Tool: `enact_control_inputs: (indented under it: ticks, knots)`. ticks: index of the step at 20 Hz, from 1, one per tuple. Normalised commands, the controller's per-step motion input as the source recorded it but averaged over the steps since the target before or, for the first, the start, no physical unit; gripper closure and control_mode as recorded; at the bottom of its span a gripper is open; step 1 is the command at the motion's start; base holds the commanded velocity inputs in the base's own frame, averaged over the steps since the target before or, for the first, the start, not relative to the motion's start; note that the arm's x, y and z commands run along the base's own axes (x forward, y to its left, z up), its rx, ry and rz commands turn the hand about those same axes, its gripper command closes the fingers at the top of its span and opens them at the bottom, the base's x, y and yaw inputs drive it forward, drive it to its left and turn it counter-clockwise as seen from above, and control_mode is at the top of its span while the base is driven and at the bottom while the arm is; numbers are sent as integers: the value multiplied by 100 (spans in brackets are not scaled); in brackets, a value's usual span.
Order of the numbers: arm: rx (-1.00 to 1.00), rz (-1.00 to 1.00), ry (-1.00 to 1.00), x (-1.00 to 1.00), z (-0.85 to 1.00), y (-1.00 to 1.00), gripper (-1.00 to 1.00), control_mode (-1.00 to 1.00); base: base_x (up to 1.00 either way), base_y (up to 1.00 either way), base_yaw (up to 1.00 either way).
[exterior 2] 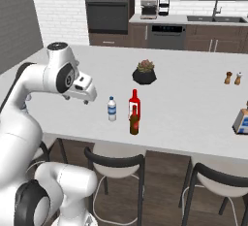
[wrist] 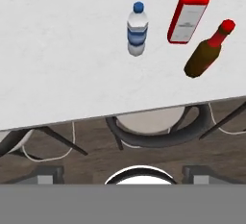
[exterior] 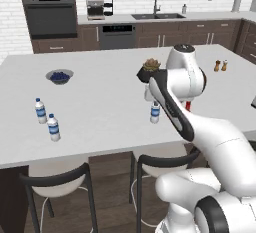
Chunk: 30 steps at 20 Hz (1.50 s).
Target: Move the plastic bottles in the middle to the plastics group, and the glass bottles in the middle to the glass group.
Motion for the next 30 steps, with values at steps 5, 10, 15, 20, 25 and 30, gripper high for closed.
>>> enact_control_inputs:
  ticks: [5,10,15,20,25,30]
  knots:
    - [-4,0,6,25,-10,-12,-100,-100,0,0,0]
    - [0,11,0,45,-18,-56,-100,-100,0,0,0]
    - [-2,8,-1,51,0,-11,-100,-100,0,0,0]
    - [1,7,-2,83,-5,-1,-100,-100,0,0,0]
    - [0,4,-1,73,-8,2,-100,-100,0,0,0]
    - [0,2,0,32,-4,0,-100,-100,0,0,0]
